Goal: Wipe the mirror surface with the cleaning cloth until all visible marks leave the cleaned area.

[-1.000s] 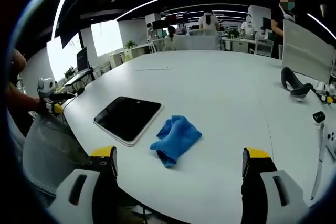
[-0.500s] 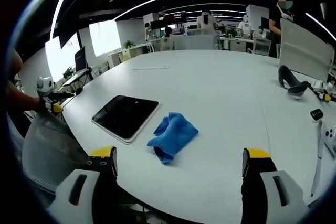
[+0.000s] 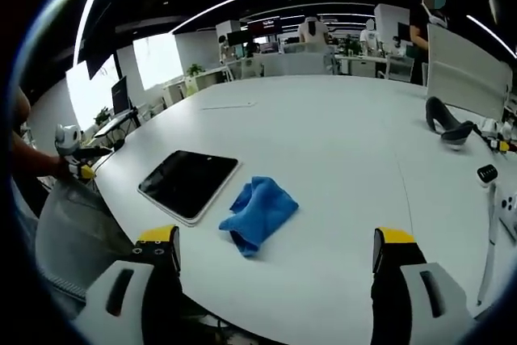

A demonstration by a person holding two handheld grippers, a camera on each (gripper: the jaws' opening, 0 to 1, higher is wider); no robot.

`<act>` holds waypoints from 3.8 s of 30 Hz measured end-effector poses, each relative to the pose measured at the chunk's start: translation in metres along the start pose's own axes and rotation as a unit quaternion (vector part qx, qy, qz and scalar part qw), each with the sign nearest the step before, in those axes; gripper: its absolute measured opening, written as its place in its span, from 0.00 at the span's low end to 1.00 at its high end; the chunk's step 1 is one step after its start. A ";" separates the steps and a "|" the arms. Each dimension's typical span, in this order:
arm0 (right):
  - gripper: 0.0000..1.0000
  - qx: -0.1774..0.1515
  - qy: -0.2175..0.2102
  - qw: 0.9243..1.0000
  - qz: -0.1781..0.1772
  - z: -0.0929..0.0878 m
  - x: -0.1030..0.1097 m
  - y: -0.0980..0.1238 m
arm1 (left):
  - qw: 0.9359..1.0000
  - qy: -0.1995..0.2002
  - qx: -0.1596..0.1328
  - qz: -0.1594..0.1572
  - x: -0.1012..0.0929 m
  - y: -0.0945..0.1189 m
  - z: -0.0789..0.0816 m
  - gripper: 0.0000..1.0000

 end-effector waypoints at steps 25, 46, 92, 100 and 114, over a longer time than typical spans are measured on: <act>0.98 0.009 0.003 1.000 -0.017 0.001 0.004 0.002 | 1.000 0.000 -0.016 0.002 0.001 0.003 0.003 0.99; 0.93 0.009 0.011 1.000 -0.022 0.019 0.003 0.001 | 1.000 -0.002 -0.023 0.003 0.003 0.006 0.003 0.99; 0.16 0.137 0.032 0.990 0.002 0.020 0.025 -0.114 | 1.000 -0.003 -0.007 0.001 0.004 0.002 -0.001 0.97; 0.14 0.159 0.047 0.986 -0.025 0.008 0.029 -0.119 | 1.000 -0.004 -0.004 -0.001 0.003 0.002 -0.002 0.97; 0.00 0.178 -0.030 0.983 -0.044 0.013 0.023 -0.124 | 1.000 -0.009 -0.001 0.001 0.004 0.002 -0.004 0.97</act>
Point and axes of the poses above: the point that each gripper's makers call its tool centre point, and the gripper's own axes: y roughly backward along the fingers, x roughly to its left, z roughly out of its top, the point moved 7 cm from there along y, roughly backward along the fingers, and after that the axes turned 6 degrees about y, right-handed, at the moved point
